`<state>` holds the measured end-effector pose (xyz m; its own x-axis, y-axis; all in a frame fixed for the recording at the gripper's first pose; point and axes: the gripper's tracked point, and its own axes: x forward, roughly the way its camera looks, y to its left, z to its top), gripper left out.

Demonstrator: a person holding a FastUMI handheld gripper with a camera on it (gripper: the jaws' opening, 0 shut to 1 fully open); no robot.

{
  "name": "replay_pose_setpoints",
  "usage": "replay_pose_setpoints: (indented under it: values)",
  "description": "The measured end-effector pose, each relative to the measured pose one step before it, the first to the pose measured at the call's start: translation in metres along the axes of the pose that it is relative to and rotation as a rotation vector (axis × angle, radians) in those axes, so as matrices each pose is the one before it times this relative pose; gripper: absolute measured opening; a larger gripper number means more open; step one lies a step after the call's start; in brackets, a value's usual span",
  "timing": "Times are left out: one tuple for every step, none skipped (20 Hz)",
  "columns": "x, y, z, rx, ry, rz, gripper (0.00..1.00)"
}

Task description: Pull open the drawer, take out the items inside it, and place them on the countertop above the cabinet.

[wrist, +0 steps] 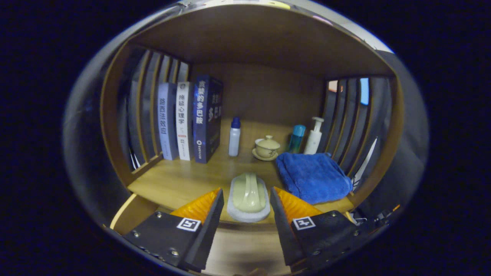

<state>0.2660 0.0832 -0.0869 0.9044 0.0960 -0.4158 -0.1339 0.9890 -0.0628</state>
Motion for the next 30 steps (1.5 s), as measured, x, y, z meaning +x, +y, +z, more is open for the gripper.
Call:
replay_pose_setpoints:
  values:
    - [-0.01628,0.00101,-0.00316,0.00396,-0.02749,-0.00351,0.73]
    - [-0.01507,-0.00093,-0.00394,0.00820,-0.02384,-0.00528,0.73]
    - [-0.01267,0.00038,-0.00511,0.01763,-0.02084,-0.00492,0.73]
    - [-0.01341,0.00338,-0.00583,0.02043,-0.01248,0.01094,0.73]
    - [-0.01187,0.00348,-0.00639,0.01585,-0.01263,0.01273,0.73]
    - [-0.01187,0.00299,-0.00599,0.00004,-0.01641,0.01295,0.73]
    - [-0.01049,-0.00037,-0.00641,-0.00043,-0.01195,-0.00007,0.72]
    - [-0.01102,0.00255,-0.00698,0.01491,0.00004,0.01445,0.72]
    - [-0.00846,0.00619,-0.00882,0.01809,-0.01152,0.01502,0.73]
    - [-0.00803,0.00012,-0.00505,0.01265,-0.01706,-0.00150,0.73]
    - [-0.00931,-0.00441,-0.00905,0.01528,-0.00015,-0.01574,0.73]
    - [-0.00907,-0.00277,-0.01031,0.01624,0.00806,-0.01415,0.73]
    - [-0.00791,-0.00264,-0.00948,0.01232,0.00877,-0.01375,0.73]
    - [-0.00846,-0.00324,-0.00989,0.00379,0.01287,-0.01378,0.73]
    - [-0.00796,-0.00249,-0.01059,-0.00183,0.01175,-0.00951,0.73]
    - [-0.00725,-0.00058,-0.00874,0.00102,0.00774,-0.00412,0.73]
    - [-0.00466,-0.00091,-0.00940,-0.00091,0.00711,-0.00442,0.73]
    - [-0.00440,-0.00223,-0.00919,-0.00262,0.01295,-0.00687,0.73]
    - [-0.00236,-0.00283,-0.00903,-0.00055,0.01691,-0.00910,0.73]
    - [0.00091,-0.00232,-0.00551,0.00341,0.01213,-0.00931,0.73]
    - [0.00204,0.00040,-0.00586,0.00597,0.01414,0.00105,0.73]
    - [0.00368,0.00253,-0.00416,0.00433,0.01406,0.00738,0.73]
    - [0.00337,0.00316,-0.00412,-0.00329,0.01328,0.00989,0.73]
    - [0.00367,0.00089,-0.00389,-0.01350,0.02042,-0.00032,0.73]
    - [-0.00097,-0.00316,-0.00207,-0.01958,0.00266,-0.00787,0.73]
    - [0.00027,-0.00033,0.00109,-0.00254,-0.00753,-0.00085,0.74]
    - [-0.00020,0.00039,0.00080,0.00731,-0.00044,0.00176,0.74]
    - [0.00148,0.00142,-0.00082,0.01266,-0.00060,0.00244,0.74]
    - [0.00185,-0.00067,0.00007,0.00643,-0.00174,0.00138,0.74]
    - [0.00058,-0.00016,0.00016,-0.00090,0.00175,-0.00064,0.74]
